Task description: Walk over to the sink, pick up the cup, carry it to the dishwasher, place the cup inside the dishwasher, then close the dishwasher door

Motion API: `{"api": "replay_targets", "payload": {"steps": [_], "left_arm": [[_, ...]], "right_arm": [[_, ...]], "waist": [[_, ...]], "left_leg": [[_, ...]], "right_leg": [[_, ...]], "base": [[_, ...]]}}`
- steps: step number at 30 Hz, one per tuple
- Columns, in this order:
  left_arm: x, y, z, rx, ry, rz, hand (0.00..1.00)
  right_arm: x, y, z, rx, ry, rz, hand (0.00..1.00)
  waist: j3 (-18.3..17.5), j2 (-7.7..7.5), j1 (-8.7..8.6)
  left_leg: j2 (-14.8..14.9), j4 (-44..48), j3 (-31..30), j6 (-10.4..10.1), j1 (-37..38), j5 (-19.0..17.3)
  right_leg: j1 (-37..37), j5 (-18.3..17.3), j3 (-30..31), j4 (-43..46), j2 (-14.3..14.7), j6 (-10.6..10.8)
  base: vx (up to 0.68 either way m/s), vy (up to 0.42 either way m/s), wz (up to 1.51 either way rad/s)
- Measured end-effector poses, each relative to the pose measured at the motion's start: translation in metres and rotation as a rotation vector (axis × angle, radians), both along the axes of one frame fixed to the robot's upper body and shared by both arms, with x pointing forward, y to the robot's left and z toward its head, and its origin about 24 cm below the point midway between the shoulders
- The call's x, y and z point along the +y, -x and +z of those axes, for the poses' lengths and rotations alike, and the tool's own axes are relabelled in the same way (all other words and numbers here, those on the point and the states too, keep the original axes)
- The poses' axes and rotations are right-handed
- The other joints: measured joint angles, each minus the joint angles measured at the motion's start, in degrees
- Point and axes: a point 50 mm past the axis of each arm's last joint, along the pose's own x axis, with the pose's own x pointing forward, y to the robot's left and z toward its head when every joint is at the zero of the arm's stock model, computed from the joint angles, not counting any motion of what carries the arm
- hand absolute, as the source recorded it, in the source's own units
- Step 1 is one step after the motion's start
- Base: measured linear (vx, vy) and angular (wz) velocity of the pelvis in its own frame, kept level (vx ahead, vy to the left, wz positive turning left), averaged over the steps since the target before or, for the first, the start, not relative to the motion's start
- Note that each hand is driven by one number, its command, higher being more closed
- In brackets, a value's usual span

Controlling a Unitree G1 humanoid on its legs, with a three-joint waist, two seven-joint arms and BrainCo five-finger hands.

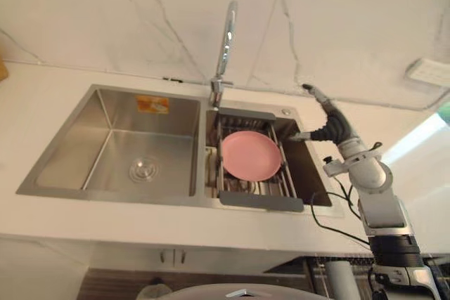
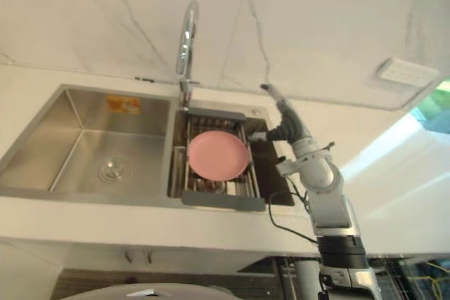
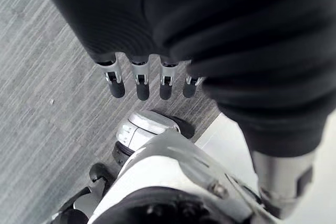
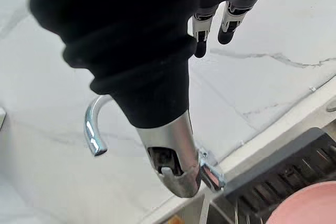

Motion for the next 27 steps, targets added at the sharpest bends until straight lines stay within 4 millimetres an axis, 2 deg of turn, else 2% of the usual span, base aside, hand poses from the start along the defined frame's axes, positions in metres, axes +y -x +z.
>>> {"api": "replay_targets", "payload": {"steps": [2,3,6,9,15,20,24,27], "left_arm": [[0.001,-0.004,0.0,-0.005,-0.01,-0.049,0.0],[0.002,-0.011,0.0,-0.017,-0.015,-0.085,0.0],[0.002,-0.015,0.0,-0.015,-0.014,-0.137,0.0],[0.003,-0.025,0.001,-0.025,-0.021,-0.198,0.0],[0.001,-0.037,0.001,-0.033,-0.012,-0.259,0.0],[-0.003,-0.037,0.0,-0.025,-0.001,-0.272,0.0],[-0.005,-0.035,-0.001,0.007,0.002,-0.27,0.0],[-0.005,-0.034,-0.001,0.012,0.003,-0.271,0.0]], "right_arm": [[0.003,0.003,-0.005,0.015,0.048,0.03,0.0],[0.007,0.005,-0.011,0.036,0.087,0.056,0.0],[0.02,0.005,-0.025,0.079,0.175,0.119,0.0],[0.025,0.005,-0.042,0.136,0.243,0.127,0.0],[0.019,-0.002,-0.058,0.153,0.314,0.035,0.0],[0.011,-0.005,-0.073,0.2,0.369,-0.035,0.0],[0.009,-0.007,-0.09,0.25,0.424,-0.077,0.0],[0.01,-0.01,-0.093,0.263,0.425,-0.083,0.0]], "waist": [[-0.34,-0.55,-0.23],[-0.13,-0.36,-0.14],[0.06,-0.25,-0.13],[0.16,-0.09,0.1],[0.66,0.68,0.8],[1.39,1.73,1.83],[2.09,2.57,1.75],[2.41,2.59,1.9]], "left_leg": [[-0.01,0.01,0.25,0.01,-0.23,0.01],[0.02,0.01,0.79,0.04,-0.26,0.03],[-0.28,0.01,1.66,0.12,-0.27,0.07],[-1.0,0.01,1.98,0.5,-0.12,-0.18],[-2.01,0.03,2.44,0.93,-0.04,-0.74],[-1.94,0.02,2.6,0.63,0.84,-1.36],[-1.81,0.01,1.21,0.54,0.85,-1.51],[-1.73,0.0,0.94,0.51,0.81,-1.48]], "right_leg": [[-0.23,-0.23,-0.13,-0.09,-0.08,0.03],[-0.6,-0.22,-0.09,-0.27,-0.12,-0.01],[-0.63,-0.06,-0.03,-0.4,-0.4,-0.26],[-0.74,0.23,-0.04,-0.41,-1.09,-0.7],[-0.53,1.06,-0.06,-0.11,-2.0,-1.1],[0.04,1.44,-0.32,0.0,-1.92,-0.73],[0.9,1.42,-1.86,0.3,-1.84,-0.71],[1.03,1.13,-1.97,0.35,-1.91,-0.43]], "base": [[-0.05,0.032,0.03],[0.0,0.029,-0.08],[0.02,0.041,-0.1],[0.05,0.049,-0.01],[0.1,0.039,-0.02],[0.04,0.003,-0.06],[-0.01,-0.003,0.11],[-0.04,0.007,0.07]]}}
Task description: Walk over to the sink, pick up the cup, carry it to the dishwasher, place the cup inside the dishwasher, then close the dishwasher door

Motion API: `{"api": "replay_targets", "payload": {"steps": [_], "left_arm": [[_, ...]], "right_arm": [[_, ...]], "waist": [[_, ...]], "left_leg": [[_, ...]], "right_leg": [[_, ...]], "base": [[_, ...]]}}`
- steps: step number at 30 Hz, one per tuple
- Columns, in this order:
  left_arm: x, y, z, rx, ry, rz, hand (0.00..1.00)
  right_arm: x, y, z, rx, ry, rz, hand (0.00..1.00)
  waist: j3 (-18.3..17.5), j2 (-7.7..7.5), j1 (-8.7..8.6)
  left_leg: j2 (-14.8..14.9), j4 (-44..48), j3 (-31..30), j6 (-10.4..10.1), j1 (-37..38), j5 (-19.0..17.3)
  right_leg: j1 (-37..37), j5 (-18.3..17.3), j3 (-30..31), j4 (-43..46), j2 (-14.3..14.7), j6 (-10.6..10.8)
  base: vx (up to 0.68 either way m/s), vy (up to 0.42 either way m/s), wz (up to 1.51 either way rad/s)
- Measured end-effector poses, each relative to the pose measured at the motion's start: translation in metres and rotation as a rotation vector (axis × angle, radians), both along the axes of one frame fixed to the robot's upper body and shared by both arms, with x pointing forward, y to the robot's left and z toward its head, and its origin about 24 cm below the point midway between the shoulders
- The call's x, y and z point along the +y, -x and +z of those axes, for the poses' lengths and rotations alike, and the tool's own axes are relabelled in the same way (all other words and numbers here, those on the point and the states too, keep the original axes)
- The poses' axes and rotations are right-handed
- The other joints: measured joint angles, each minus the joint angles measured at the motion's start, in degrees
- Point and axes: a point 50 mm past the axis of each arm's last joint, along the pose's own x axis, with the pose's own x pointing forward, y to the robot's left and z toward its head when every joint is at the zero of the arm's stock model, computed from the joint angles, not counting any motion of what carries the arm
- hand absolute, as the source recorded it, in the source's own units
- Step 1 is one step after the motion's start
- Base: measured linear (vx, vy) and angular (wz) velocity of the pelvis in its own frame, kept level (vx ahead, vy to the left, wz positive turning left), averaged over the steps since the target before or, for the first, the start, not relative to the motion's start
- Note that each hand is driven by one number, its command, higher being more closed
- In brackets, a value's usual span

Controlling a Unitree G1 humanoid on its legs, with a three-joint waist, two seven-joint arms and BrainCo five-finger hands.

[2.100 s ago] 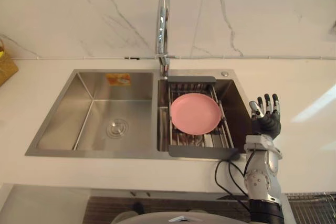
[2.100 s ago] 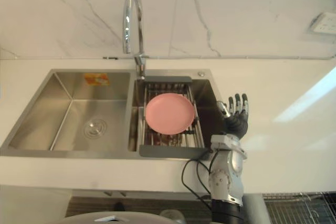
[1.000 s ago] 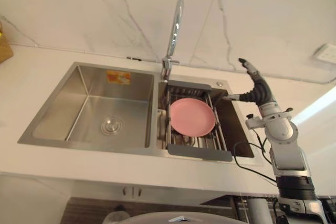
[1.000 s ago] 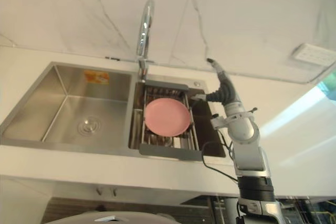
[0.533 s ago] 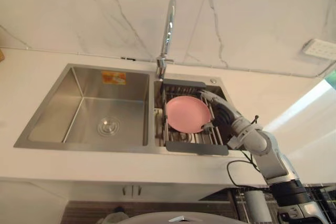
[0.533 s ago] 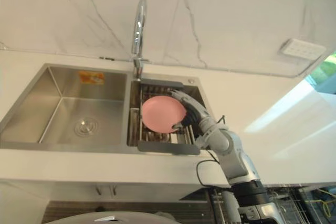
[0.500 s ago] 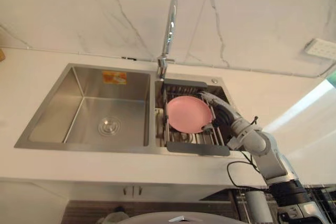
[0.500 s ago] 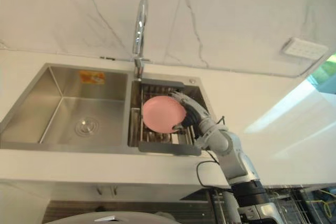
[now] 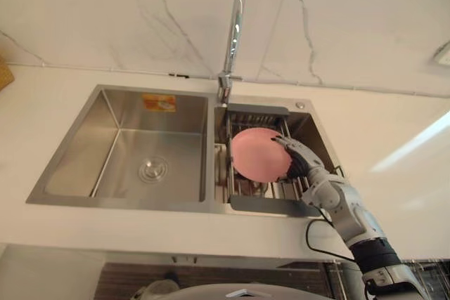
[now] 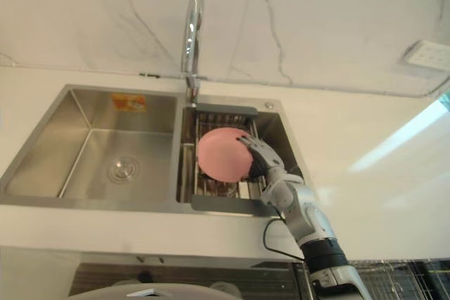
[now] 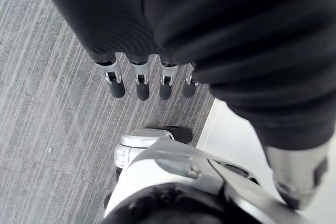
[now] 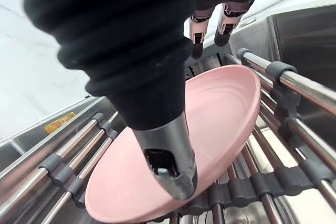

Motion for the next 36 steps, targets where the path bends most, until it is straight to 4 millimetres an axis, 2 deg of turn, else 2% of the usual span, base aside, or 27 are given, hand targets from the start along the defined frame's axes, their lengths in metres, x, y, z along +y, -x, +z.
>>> {"api": "replay_targets", "payload": {"steps": [7,15,20,23,27,28,31,34,36], "left_arm": [[0.002,0.004,0.0,0.007,-0.004,0.017,0.0],[0.005,0.003,0.001,0.009,-0.015,-0.008,0.0],[0.005,0.003,0.001,0.005,-0.005,-0.008,0.0],[0.004,0.003,0.001,0.005,-0.003,-0.007,0.0],[0.004,0.003,0.001,0.005,-0.004,0.0,0.0],[0.004,0.003,0.001,0.004,-0.003,0.001,0.0],[0.001,0.004,0.0,0.001,0.004,0.015,0.0],[-0.003,0.007,0.0,0.002,0.011,0.026,0.0],[-0.003,0.007,-0.001,-0.001,0.011,0.026,0.0]], "right_arm": [[0.004,-0.002,-0.007,0.017,0.027,0.001,0.0],[0.006,-0.001,-0.007,0.023,0.052,0.039,0.0],[0.012,-0.002,-0.013,0.065,0.063,0.08,0.0],[0.013,-0.002,-0.013,0.076,-0.019,0.069,0.0],[0.009,-0.004,-0.008,0.085,-0.279,0.0,0.0],[0.004,-0.006,-0.002,0.041,-0.372,-0.048,0.0],[-0.007,-0.009,0.014,-0.093,-0.504,-0.141,0.0],[-0.007,-0.009,0.035,-0.217,-0.578,-0.155,0.0],[-0.007,-0.009,0.04,-0.245,-0.596,-0.156,0.0]], "waist": [[0.54,-0.9,0.22],[0.86,-1.83,0.32],[0.89,-1.8,0.55],[0.97,-1.75,0.71],[1.14,-1.7,0.52],[1.29,-1.52,0.36],[1.6,-1.03,0.39],[1.93,-0.53,0.08],[2.0,-0.37,0.0]], "left_leg": [[-0.46,0.0,-1.7,0.29,0.01,0.37],[-0.94,0.01,-2.54,0.12,-0.07,0.32],[-1.02,0.0,-2.76,0.16,0.02,0.29],[-1.09,0.01,-2.89,0.17,0.01,0.3],[-1.28,0.01,-3.58,0.23,0.1,0.31],[-1.36,0.01,-3.88,0.25,0.17,0.3],[-1.37,0.02,-3.89,0.31,0.39,0.25],[-1.26,0.02,-3.83,0.29,0.69,0.19],[-1.22,0.01,-3.85,0.26,0.89,0.14]], "right_leg": [[0.34,-2.28,-2.1,0.51,-0.6,1.67],[0.75,-2.19,-2.9,1.26,-0.94,1.65],[0.89,-2.42,-3.06,1.31,-1.0,1.28],[0.96,-2.44,-3.19,1.31,-1.07,1.26],[1.53,-2.55,-4.0,1.31,-1.25,1.08],[1.72,-2.61,-4.25,1.35,-1.32,0.98],[1.85,-2.55,-4.25,1.58,-1.36,1.06],[2.02,-2.53,-4.21,1.65,-1.31,1.1],[2.17,-2.59,-4.19,1.65,-1.27,1.03]], "base": [[0.0,0.001,0.14],[0.04,0.004,0.06],[0.0,0.002,0.01],[0.0,0.01,0.02],[0.02,0.011,0.09],[0.02,0.011,0.1],[0.0,0.003,0.02],[0.0,0.0,0.0],[0.0,0.0,0.0]]}}
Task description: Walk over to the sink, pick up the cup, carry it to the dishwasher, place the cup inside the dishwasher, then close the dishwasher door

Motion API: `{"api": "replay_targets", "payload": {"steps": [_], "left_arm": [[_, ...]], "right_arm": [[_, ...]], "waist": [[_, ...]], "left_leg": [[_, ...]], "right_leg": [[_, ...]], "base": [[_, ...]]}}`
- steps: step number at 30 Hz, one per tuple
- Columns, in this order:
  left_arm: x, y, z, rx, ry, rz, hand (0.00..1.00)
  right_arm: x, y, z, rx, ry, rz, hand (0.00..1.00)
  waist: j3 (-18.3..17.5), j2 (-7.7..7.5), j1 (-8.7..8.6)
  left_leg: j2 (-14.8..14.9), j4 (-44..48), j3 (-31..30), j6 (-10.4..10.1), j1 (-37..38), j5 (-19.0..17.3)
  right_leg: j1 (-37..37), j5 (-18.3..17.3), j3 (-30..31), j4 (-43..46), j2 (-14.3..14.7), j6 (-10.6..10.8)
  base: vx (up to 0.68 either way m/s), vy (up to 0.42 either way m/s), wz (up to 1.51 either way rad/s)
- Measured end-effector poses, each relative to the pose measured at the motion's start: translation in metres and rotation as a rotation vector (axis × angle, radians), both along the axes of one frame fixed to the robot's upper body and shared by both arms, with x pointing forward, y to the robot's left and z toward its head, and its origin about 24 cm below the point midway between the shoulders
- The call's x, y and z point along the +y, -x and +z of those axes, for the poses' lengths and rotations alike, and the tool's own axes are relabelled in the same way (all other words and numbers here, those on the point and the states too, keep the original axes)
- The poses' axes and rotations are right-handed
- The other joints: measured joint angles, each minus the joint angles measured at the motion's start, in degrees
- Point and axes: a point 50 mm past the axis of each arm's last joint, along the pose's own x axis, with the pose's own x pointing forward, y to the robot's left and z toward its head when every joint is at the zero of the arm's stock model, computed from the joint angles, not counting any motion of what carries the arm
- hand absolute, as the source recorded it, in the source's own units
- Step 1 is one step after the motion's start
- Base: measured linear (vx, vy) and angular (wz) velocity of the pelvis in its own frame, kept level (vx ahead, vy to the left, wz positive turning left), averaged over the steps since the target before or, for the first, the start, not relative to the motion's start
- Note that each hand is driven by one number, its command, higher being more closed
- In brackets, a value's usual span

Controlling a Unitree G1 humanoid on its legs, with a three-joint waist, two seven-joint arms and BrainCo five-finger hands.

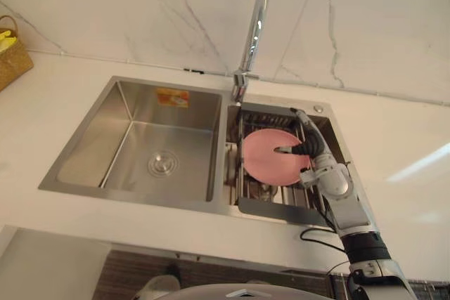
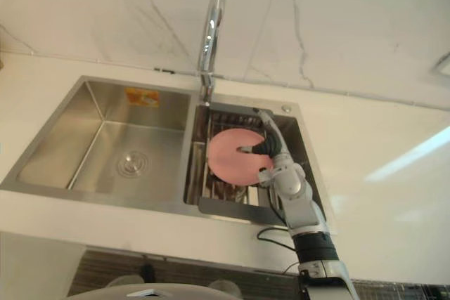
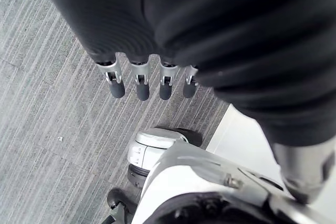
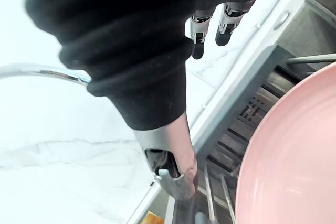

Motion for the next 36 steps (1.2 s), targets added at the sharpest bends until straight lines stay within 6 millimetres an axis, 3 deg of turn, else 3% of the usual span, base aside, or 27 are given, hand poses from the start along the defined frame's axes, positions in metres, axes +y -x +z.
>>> {"api": "replay_targets", "payload": {"steps": [9,15,28,36], "left_arm": [[0.0,0.001,0.0,-0.004,-0.008,-0.003,0.0],[0.0,0.001,0.0,-0.003,-0.011,-0.014,0.0],[0.003,0.0,0.001,-0.002,-0.016,-0.018,0.0],[0.004,0.0,0.001,-0.001,-0.018,-0.02,0.0]], "right_arm": [[-0.009,0.007,0.017,-0.054,-0.062,0.023,0.0],[-0.008,0.011,0.009,0.063,0.004,0.152,0.0],[-0.016,0.018,0.005,0.192,0.153,0.264,0.0],[-0.015,0.026,0.0,0.226,0.337,0.343,0.0]], "waist": [[0.05,0.07,-0.33],[0.0,0.0,-0.66],[-0.16,-0.19,-1.64],[-0.56,-0.32,-2.07]], "left_leg": [[0.01,0.0,0.19,0.01,0.06,-0.03],[0.0,0.01,0.57,-0.06,-0.02,-0.32],[0.03,0.0,1.2,0.05,-0.18,-0.83],[0.07,0.0,1.32,-0.03,-0.61,-0.72]], "right_leg": [[-0.33,-0.58,0.09,0.09,-0.03,-0.22],[-0.6,-0.7,0.15,0.29,-0.15,0.07],[-1.9,-0.59,0.76,2.07,-0.63,0.24],[-2.75,-0.63,1.21,2.62,-0.68,0.2]], "base": [[0.0,0.001,0.0],[0.0,0.001,-0.01],[0.01,0.003,-0.03],[0.0,0.005,-0.01]]}}
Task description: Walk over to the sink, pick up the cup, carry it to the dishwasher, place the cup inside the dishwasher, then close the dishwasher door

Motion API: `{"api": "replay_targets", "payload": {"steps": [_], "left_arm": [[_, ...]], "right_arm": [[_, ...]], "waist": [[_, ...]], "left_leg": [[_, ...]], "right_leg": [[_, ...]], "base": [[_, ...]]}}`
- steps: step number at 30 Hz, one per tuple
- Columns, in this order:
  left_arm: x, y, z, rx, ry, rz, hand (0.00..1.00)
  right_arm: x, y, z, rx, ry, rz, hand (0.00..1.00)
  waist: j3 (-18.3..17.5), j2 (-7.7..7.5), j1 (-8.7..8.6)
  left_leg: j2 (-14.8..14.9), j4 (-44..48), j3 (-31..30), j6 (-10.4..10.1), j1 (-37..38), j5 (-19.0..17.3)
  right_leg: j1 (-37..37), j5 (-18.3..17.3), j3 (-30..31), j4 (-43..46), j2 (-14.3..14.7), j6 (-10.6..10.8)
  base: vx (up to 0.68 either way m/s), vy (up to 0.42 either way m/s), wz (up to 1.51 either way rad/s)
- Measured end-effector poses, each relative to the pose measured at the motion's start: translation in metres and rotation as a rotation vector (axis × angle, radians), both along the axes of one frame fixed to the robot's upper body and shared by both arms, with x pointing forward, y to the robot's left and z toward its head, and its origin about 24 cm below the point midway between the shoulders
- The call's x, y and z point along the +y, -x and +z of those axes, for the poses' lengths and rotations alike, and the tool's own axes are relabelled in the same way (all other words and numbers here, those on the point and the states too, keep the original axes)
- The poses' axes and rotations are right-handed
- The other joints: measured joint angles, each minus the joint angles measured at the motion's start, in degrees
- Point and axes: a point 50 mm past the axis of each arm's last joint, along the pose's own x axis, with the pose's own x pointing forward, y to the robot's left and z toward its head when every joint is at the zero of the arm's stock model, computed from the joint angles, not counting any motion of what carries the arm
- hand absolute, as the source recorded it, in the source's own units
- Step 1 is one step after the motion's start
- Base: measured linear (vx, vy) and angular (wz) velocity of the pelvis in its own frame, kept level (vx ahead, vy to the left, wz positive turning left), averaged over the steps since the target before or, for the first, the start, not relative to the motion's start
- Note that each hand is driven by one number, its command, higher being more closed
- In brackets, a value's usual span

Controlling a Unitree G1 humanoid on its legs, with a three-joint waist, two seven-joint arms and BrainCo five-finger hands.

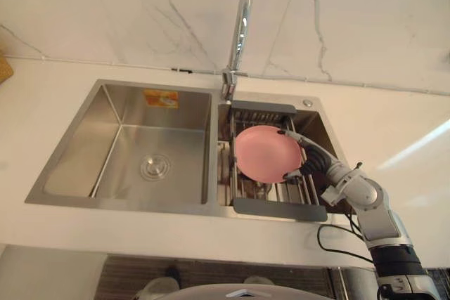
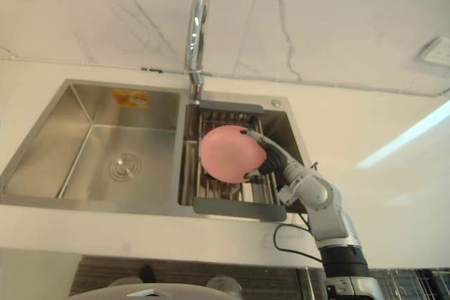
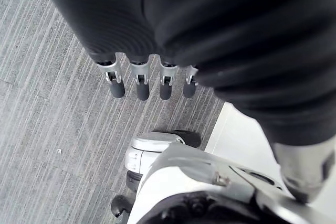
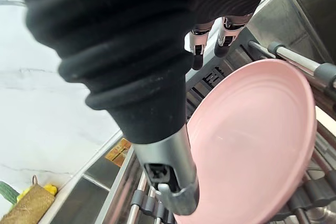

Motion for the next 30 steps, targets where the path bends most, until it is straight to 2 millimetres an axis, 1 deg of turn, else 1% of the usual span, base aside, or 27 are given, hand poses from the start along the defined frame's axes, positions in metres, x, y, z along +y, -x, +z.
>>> {"api": "replay_targets", "payload": {"steps": [2,6,11,14,18,22,24,26,30], "left_arm": [[0.001,0.0,0.0,-0.001,-0.002,-0.001,0.0],[0.004,0.0,0.001,0.001,-0.008,-0.003,0.0],[0.005,-0.001,0.001,-0.001,-0.008,-0.006,0.0],[0.005,-0.001,0.001,-0.002,-0.008,-0.013,0.0],[0.004,-0.001,0.001,0.002,-0.009,-0.026,0.0],[0.003,-0.001,0.001,0.005,-0.009,-0.039,0.0],[0.003,-0.001,0.001,0.007,-0.007,-0.043,0.0],[0.002,-0.002,0.001,0.008,-0.005,-0.046,0.0],[0.001,-0.003,0.0,0.012,0.0,-0.058,0.0]], "right_arm": [[0.0,0.0,0.001,-0.007,0.037,0.016,0.0],[0.008,0.002,-0.004,0.008,0.097,0.08,0.0],[0.011,0.004,-0.004,-0.001,0.13,0.113,0.0],[0.012,0.007,-0.008,0.009,0.183,0.14,0.0],[0.011,0.011,-0.017,-0.011,0.282,0.114,0.0],[0.011,0.01,-0.018,-0.054,0.32,0.089,0.0],[0.014,0.011,-0.023,-0.061,0.354,0.096,0.0],[0.016,0.013,-0.027,-0.065,0.377,0.096,0.0],[0.011,0.015,-0.036,-0.075,0.425,0.063,0.0]], "waist": [[-0.12,-0.17,-0.12],[-0.71,-1.02,-0.15],[-0.84,-1.21,-0.15],[-0.84,-1.2,-0.08],[-0.88,-1.03,-0.14],[-1.09,-0.64,-0.2],[-1.24,-0.35,-0.2],[-1.34,-0.17,-0.15],[-1.46,0.22,0.11]], "left_leg": [[-0.03,0.0,0.01,0.01,-0.21,0.1],[-0.09,0.01,0.09,0.01,-0.29,0.14],[-0.11,0.02,0.11,0.05,-0.35,0.11],[-0.09,0.02,0.12,0.05,-0.36,0.11],[-0.09,0.02,0.27,0.04,-0.35,0.11],[-0.1,0.02,0.57,0.03,-0.3,0.13],[-0.14,0.02,0.59,0.03,-0.3,0.16],[-0.18,0.02,0.4,0.05,-0.31,0.19],[-0.29,0.02,-0.15,0.11,-0.4,0.27]], "right_leg": [[-0.23,-0.03,0.01,-0.02,-0.02,-0.01],[-0.67,-0.37,0.07,0.1,-0.05,0.13],[-0.92,-0.43,0.16,0.52,-0.17,0.09],[-0.95,-0.43,0.17,0.65,-0.18,0.09],[-1.01,-0.44,0.32,0.68,-0.19,0.08],[-1.24,-0.57,0.44,0.69,-0.21,0.1],[-1.3,-1.06,0.43,0.79,-0.25,-0.17],[-1.31,-1.29,0.27,1.05,-0.31,-0.02],[-1.31,-1.71,0.0,1.56,-0.4,0.33]], "base": [[0.0,0.0,0.0],[0.0,0.0,0.0],[0.0,0.0,0.0],[0.0,0.0,0.0],[0.0,0.0,0.0],[-0.01,0.024,-0.04],[0.0,0.0,0.0],[0.01,0.007,0.05],[0.02,0.004,0.07]]}}
